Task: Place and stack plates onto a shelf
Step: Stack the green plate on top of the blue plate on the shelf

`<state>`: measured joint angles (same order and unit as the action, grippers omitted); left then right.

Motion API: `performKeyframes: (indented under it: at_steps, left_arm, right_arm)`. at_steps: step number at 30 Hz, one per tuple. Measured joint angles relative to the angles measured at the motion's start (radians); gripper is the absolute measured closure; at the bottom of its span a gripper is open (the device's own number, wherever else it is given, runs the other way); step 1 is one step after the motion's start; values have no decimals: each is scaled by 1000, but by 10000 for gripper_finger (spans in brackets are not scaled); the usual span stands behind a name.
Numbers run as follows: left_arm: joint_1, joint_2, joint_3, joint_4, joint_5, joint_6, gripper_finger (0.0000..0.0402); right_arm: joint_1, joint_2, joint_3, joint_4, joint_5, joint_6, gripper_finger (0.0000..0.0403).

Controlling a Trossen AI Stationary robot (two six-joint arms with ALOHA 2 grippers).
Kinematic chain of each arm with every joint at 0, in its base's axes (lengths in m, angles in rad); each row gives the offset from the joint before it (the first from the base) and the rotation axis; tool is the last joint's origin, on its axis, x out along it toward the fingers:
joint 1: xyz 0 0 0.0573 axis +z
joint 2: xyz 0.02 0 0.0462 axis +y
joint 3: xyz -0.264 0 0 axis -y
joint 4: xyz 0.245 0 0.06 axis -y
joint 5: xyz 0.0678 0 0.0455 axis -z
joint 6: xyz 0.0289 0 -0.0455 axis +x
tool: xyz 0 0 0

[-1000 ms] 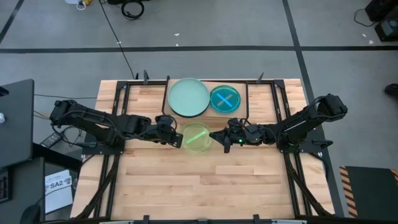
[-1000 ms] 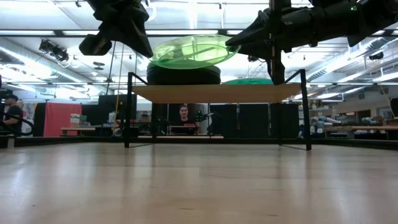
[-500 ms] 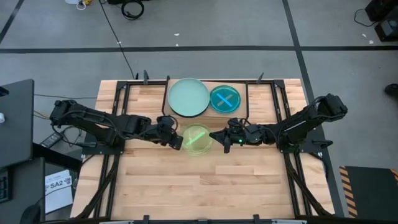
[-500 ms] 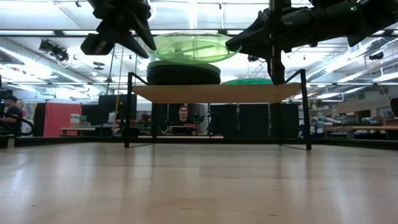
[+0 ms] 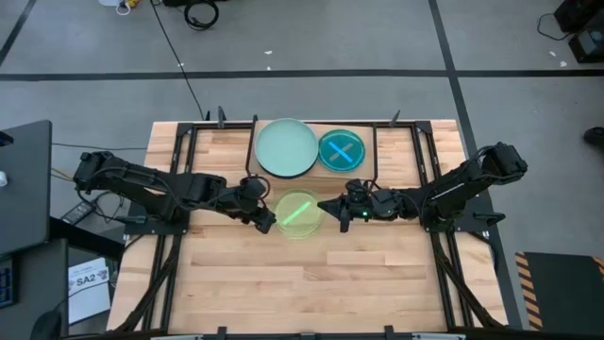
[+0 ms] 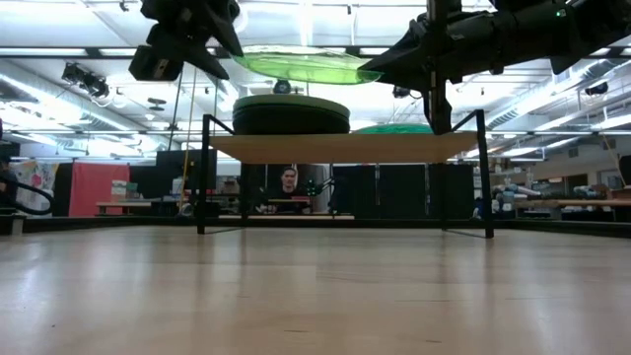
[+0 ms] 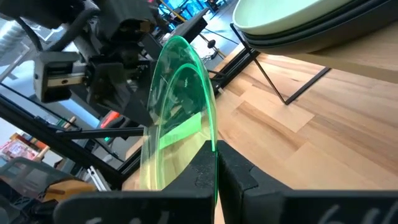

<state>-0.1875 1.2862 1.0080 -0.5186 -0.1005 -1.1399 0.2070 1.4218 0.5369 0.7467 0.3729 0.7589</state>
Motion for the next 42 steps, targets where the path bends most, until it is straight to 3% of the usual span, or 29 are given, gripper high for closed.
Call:
performKeyframes:
  at_steps: [11, 24, 36, 42]
  left_arm:
    - [-63, -109, 0, -17, -43, 138, 265]
    - [-213, -171, -2, -216, -264, 285, 265]
    - [-231, -170, -235, 176, -298, 405, 265]
    - [-230, -170, -288, 238, -298, 404, 265]
  right_arm:
    - [-31, -2, 0, 0, 1, 7, 396]
    - [-108, -131, 0, -22, -47, 0, 398]
    - [-243, -425, 0, -334, -136, 12, 398]
    - [-317, -590, 0, -534, -153, 50, 398]
